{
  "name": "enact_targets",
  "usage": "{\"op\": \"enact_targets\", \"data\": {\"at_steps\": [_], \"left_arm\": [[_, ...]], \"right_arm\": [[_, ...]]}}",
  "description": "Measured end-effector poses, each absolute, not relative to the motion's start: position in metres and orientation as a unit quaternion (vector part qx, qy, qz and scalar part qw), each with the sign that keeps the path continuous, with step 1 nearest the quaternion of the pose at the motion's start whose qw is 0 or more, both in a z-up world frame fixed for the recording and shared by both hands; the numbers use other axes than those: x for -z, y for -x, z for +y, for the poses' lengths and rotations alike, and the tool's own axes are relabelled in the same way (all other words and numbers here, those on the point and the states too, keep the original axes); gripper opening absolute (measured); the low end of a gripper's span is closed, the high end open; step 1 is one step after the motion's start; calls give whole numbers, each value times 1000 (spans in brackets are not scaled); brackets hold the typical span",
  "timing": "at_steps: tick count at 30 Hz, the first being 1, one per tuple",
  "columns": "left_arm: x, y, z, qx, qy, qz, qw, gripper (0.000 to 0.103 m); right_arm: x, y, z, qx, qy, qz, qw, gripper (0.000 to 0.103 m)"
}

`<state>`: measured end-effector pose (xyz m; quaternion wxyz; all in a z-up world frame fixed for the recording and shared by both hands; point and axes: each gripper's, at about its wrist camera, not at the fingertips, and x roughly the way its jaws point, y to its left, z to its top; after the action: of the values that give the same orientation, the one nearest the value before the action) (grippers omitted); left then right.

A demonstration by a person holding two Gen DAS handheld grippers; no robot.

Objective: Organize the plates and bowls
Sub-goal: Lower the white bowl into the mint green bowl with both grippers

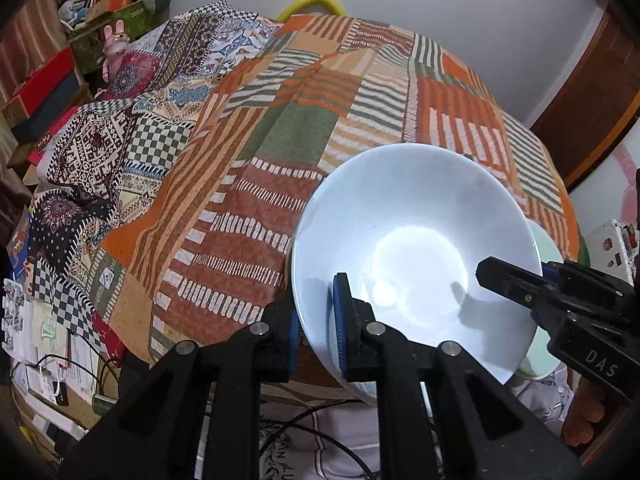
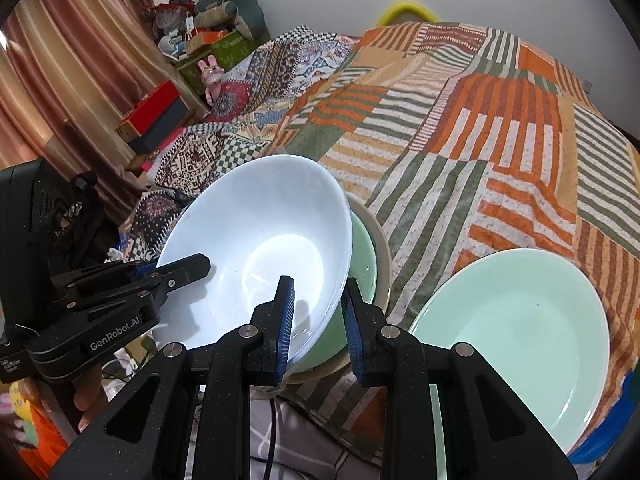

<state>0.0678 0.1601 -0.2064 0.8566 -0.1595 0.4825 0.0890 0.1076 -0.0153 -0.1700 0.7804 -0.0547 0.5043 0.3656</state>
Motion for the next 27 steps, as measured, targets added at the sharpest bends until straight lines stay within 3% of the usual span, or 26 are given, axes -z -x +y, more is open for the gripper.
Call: {"op": "enact_targets", "data": {"at_steps": [27], "left_arm": [[232, -79, 167, -111, 158, 504, 842, 14]], "right_arm": [[192, -113, -4, -364, 70, 521, 769, 23]]}}
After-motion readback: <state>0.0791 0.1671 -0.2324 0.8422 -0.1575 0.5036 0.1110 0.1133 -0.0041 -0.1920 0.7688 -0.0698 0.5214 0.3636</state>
